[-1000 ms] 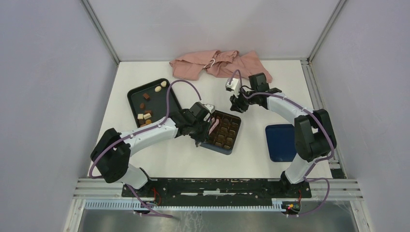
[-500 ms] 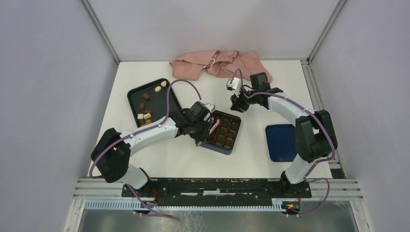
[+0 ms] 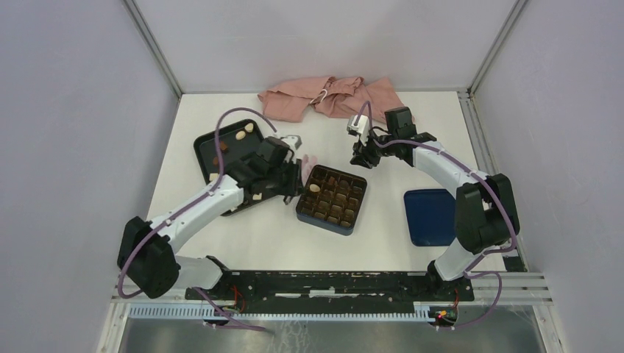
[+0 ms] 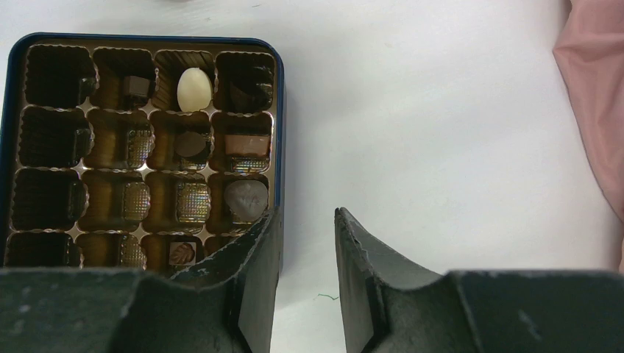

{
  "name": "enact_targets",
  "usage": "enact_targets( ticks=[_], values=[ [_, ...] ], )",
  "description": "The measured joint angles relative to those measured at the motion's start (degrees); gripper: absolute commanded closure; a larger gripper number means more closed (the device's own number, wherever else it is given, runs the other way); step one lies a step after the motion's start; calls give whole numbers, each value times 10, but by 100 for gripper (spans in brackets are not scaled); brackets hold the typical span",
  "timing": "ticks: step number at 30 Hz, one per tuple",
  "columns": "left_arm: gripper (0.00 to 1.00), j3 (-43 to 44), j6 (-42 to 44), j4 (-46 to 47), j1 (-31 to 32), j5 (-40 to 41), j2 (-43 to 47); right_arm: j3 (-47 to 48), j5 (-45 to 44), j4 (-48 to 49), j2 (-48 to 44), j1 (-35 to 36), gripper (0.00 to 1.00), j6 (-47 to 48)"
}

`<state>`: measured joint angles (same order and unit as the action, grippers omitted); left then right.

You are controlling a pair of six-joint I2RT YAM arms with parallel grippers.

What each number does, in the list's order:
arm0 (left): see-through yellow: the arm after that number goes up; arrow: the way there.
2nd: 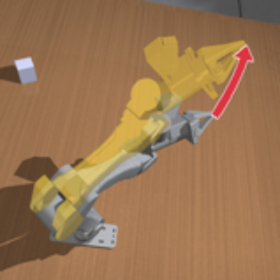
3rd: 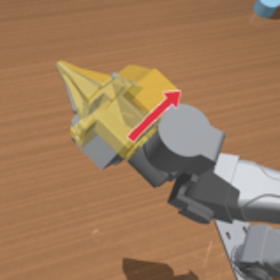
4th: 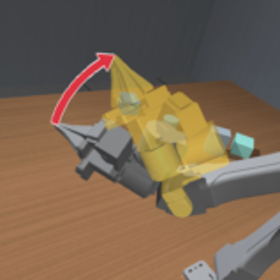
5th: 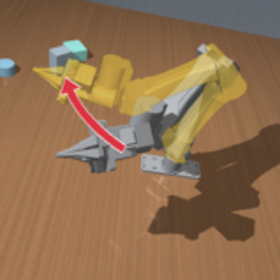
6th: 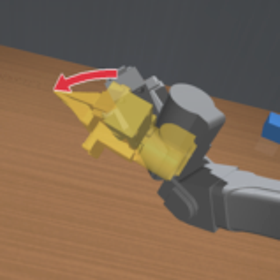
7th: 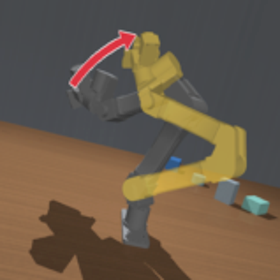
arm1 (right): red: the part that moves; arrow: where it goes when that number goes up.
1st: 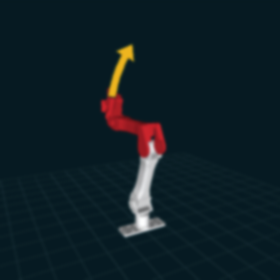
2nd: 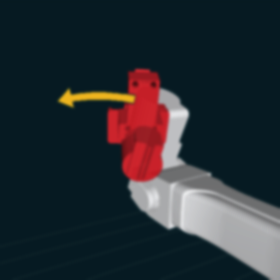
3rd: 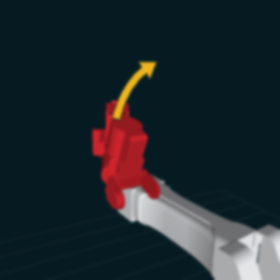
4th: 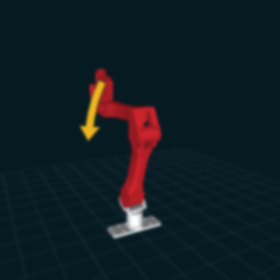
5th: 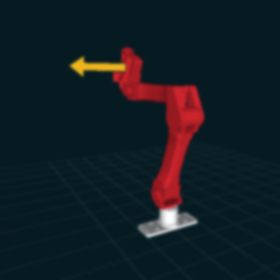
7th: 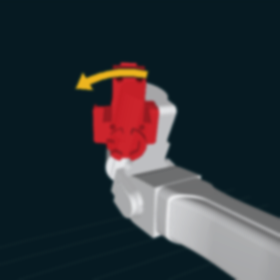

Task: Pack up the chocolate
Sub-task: Pick up the fake chocolate from the plate.

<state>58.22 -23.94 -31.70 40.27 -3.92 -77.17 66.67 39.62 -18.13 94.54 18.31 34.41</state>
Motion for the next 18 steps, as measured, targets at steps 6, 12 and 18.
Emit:
enact_targets(
  ticks=[6,12,18],
  values=[
    [60,0,9,-41,-188,-19,58,0,7,-5,0,0,61,4],
    [60,0,24,-64,-347,-43,58,0,12,-7,0,0,61,4],
    [61,32,32,-76,-453,-45,-22,0,18,-7,0,0,61,4]
  ],
)
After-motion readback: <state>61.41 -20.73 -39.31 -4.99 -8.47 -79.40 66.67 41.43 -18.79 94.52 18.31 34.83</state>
